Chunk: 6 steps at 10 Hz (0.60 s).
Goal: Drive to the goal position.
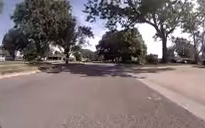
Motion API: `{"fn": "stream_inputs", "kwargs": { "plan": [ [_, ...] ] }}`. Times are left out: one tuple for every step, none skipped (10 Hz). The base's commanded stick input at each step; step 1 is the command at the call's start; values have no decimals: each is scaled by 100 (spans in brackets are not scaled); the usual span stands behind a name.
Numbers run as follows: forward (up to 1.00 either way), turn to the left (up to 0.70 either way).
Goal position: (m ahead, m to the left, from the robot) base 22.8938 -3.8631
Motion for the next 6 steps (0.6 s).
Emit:
{"fn": "stream_inputs", "kwargs": {
  "plan": [
    [70,3],
    [70,3],
    [70,3],
    [70,3],
    [70,3],
    [70,3]
  ]
}}
